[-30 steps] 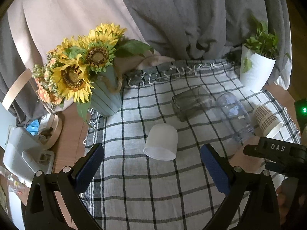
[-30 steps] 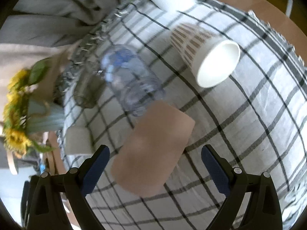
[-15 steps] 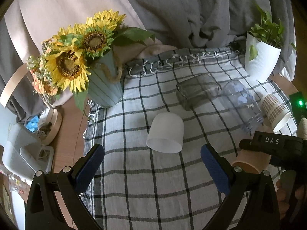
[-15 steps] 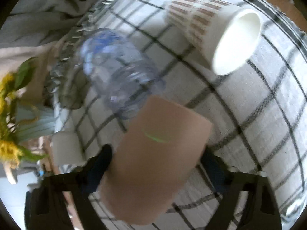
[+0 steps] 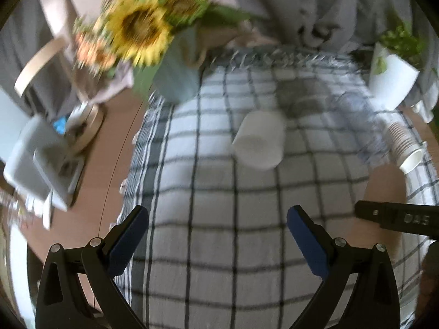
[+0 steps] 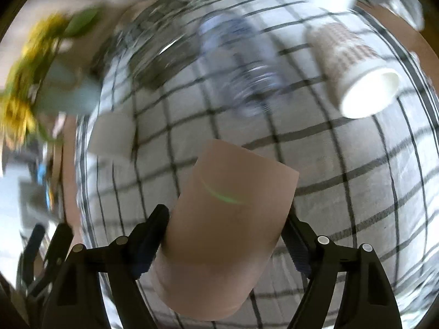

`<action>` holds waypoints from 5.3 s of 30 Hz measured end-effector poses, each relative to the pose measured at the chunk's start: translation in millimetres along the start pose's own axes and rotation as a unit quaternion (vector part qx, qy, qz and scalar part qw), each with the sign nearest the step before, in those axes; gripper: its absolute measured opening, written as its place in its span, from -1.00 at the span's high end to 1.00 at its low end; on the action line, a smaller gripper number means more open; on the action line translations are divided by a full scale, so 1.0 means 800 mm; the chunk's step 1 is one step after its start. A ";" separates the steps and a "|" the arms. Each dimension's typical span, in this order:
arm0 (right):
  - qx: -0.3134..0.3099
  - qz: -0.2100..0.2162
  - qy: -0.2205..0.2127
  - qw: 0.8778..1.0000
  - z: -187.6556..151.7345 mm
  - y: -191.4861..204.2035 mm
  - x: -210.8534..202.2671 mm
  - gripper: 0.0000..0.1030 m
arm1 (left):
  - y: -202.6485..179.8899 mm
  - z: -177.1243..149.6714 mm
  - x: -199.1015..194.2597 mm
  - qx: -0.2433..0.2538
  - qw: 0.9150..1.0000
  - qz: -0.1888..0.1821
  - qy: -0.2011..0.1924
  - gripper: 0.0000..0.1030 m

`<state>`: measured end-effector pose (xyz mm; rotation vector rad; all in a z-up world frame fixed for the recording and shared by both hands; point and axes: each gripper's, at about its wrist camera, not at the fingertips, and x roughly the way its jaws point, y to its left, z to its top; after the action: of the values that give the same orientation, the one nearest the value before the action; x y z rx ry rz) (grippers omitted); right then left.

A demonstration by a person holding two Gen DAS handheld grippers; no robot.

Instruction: Flip cup upside down

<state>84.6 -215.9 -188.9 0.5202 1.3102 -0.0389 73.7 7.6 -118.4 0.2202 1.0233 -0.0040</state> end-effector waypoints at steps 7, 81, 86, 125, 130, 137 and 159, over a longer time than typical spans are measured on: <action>-0.132 -0.032 0.046 0.990 -0.016 0.052 0.015 -0.54 | 0.016 -0.036 0.018 -0.033 0.998 0.032 0.046 -1.00; 0.084 -0.032 -0.172 0.981 -0.046 -0.099 -0.161 -0.68 | -0.158 0.059 0.037 0.062 0.978 -0.190 0.056 -0.20; 0.079 -0.036 -0.168 0.982 -0.052 -0.103 -0.161 -0.68 | -0.172 0.035 0.013 0.087 0.980 -0.179 0.019 -0.20; -0.022 -0.056 -0.245 0.968 -0.115 -0.045 -0.233 -0.87 | -0.065 -0.016 -0.105 0.016 0.992 -0.114 -0.058 -0.99; -0.062 -0.053 -0.238 0.968 -0.125 -0.019 -0.230 -0.91 | -0.036 -0.032 -0.119 -0.007 0.995 -0.077 -0.057 -0.99; -0.106 -0.042 -0.244 0.963 -0.141 0.006 -0.236 -0.91 | -0.016 -0.044 -0.156 -0.026 0.995 -0.052 -0.083 -0.99; -0.138 -0.034 -0.284 0.948 -0.170 0.036 -0.259 -0.97 | 0.005 -0.054 -0.195 -0.038 0.989 -0.029 -0.140 -1.00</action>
<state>-86.6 -191.9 -9.4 0.1967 0.7498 -0.0554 -44.0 3.8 -6.9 0.1164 0.7486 -0.0475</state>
